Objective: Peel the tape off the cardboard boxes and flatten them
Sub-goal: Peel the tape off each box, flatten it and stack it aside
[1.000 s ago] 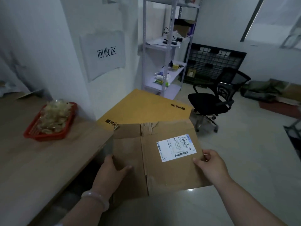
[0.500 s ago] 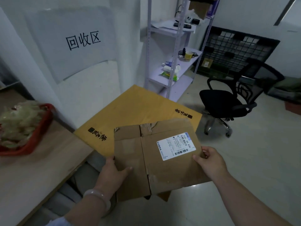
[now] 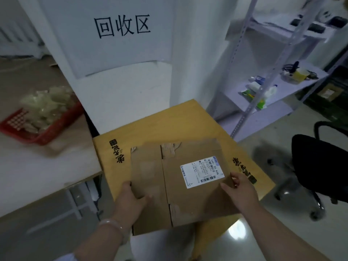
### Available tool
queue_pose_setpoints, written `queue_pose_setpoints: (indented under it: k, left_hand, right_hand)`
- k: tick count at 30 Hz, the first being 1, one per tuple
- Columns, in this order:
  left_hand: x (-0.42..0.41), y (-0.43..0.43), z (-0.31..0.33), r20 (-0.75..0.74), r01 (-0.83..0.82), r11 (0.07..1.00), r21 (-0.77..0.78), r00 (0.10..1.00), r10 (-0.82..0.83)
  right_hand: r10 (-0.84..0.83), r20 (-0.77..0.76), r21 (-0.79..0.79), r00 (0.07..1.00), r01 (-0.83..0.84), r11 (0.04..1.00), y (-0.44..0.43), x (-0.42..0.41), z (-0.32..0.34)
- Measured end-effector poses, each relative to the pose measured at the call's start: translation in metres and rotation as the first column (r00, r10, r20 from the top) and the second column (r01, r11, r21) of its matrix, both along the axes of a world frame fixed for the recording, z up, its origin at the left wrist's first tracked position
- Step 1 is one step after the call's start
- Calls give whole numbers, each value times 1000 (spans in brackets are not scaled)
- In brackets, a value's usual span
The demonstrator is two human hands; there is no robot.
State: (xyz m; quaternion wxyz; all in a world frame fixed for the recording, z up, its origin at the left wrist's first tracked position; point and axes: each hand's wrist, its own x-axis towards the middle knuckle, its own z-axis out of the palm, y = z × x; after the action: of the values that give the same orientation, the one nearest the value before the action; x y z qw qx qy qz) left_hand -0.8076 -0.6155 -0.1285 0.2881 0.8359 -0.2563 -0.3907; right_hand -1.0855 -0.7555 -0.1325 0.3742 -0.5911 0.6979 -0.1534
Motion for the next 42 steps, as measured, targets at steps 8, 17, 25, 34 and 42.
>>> queue_pose_setpoints:
  k: [8,17,25,34,42]
  left_hand:
    - [-58,-20,-31,-12,-258,963,72,966,260]
    - [-74,-26,-50,243,-150,955,254,966,87]
    - [-30,25,-17,680,-19,983,181,724,-111]
    - [66,159,38,828,-212,973,96,560,40]
    - [178,355,84,880,-323,944,60,463,103]
  right_hand:
    - [308,-78,69,948,-303,950,-87,-16,-26]
    - [478,-362,20,800,-506,862,-116,-12,-55]
    - [784,-450,-126,428,-900,418,-65,86,-12]
    - [857,-508,-265,87,-963,-59,93,250,60]
    - [879,-477,-357,6,-915,-188,282,399,98]
